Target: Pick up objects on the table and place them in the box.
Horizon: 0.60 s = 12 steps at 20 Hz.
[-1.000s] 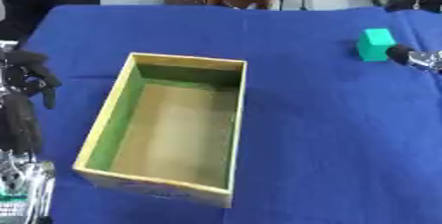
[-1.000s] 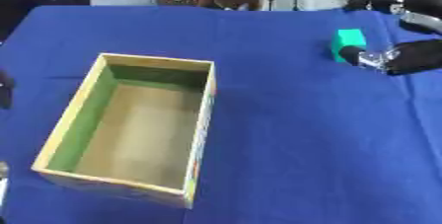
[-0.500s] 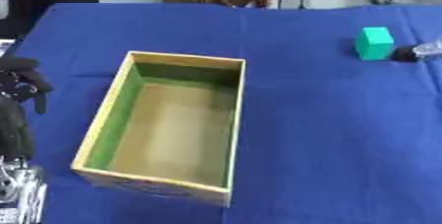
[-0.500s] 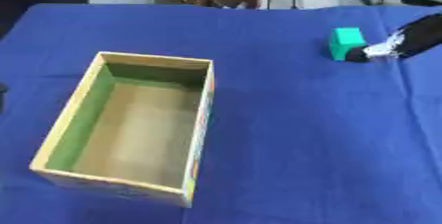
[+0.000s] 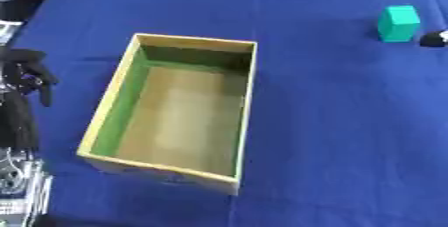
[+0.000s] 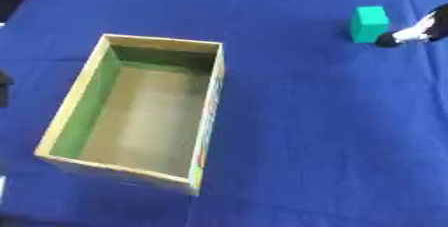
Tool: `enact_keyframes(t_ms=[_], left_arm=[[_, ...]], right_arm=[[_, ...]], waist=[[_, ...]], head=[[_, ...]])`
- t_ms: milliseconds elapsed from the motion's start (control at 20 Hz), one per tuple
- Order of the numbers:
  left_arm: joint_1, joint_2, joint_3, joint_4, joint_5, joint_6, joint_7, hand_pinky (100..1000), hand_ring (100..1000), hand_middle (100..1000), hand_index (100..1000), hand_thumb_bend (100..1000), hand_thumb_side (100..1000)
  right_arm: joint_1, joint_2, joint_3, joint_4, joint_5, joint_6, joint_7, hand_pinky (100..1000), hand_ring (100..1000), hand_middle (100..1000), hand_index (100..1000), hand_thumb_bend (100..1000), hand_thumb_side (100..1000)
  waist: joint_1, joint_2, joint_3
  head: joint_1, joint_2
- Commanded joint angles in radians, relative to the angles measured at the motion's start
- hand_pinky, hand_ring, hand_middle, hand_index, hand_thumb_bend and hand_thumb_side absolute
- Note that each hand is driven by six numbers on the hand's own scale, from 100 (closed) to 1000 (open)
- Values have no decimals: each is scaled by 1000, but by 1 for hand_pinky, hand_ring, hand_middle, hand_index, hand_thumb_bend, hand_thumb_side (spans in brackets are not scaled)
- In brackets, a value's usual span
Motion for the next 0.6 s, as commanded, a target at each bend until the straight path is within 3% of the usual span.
enact_keyframes(t_ms=[50, 600], left_arm=[[3, 6, 5, -19, -8, -5, 3, 100, 336, 357, 521, 100, 933], [2, 1, 1, -19, -19, -7, -6, 100, 335, 358, 520, 100, 935]], right_arm=[[-35, -19, -24, 26, 28, -6, -10, 865, 1000, 930, 965, 569, 788], [-103, 30, -57, 149, 144, -2, -94, 863, 1000, 928, 968, 565, 801]], waist=[[1, -15, 0], [1, 15, 18]], head=[[-5, -12], [-100, -120]])
